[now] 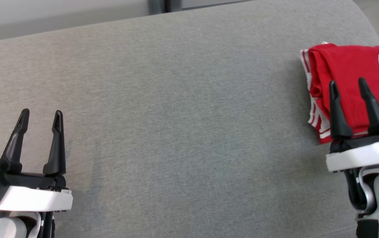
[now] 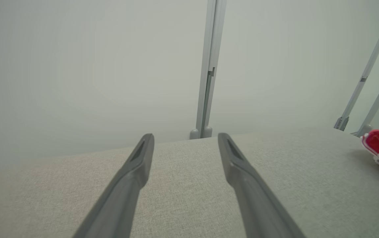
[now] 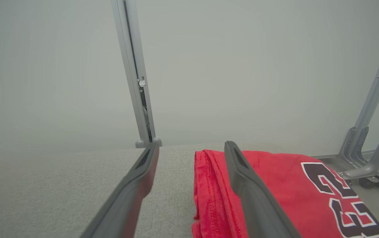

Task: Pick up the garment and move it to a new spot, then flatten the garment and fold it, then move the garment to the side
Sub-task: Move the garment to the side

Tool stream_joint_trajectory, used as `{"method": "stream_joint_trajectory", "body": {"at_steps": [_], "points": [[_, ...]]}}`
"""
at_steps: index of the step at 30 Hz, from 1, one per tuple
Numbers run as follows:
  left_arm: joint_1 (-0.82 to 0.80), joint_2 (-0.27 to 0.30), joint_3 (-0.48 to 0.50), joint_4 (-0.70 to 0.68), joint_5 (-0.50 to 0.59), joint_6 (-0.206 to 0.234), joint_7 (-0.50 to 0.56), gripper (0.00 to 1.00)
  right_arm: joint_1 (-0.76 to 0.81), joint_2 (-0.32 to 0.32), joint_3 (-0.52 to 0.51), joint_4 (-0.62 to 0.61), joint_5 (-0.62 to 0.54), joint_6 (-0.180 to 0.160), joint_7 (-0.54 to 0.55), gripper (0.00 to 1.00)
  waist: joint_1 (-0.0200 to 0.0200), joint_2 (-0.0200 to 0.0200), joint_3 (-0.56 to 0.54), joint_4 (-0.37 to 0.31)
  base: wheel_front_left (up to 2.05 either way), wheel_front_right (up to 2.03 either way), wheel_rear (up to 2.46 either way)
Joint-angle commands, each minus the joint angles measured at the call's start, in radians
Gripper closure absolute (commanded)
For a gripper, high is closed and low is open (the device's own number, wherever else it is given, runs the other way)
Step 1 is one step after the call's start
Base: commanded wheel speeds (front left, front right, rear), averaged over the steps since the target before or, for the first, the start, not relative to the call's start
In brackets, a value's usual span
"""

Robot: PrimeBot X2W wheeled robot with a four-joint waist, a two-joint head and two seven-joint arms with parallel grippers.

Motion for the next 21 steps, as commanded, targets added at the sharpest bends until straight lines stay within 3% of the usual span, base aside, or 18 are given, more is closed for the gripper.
{"method": "stream_joint_trajectory", "body": {"at_steps": [1, 8, 21], "points": [[0.008, -0.003, 0.006, 0.004, -0.007, 0.004, -0.010, 0.00, 0.026, 0.005, 0.002, -0.030, -0.005, 0.000, 0.012, 0.00, 0.0000, 0.0000, -0.023, 0.036, 0.00, 0.00, 0.00], [0.048, -0.033, 0.019, 0.039, -0.016, 0.002, -0.031, 0.00, 0.138, 0.041, 0.015, -0.157, -0.029, 0.000, 0.072, 0.00, 0.0000, 0.0000, -0.070, 0.104, 0.00, 0.00, 0.00], [0.106, -0.049, -0.010, 0.086, 0.007, -0.016, -0.040, 0.00, 0.300, 0.045, -0.017, -0.250, -0.045, 0.000, 0.165, 0.00, 0.0000, 0.0000, -0.196, 0.145, 0.00, 0.00, 0.00]]}}
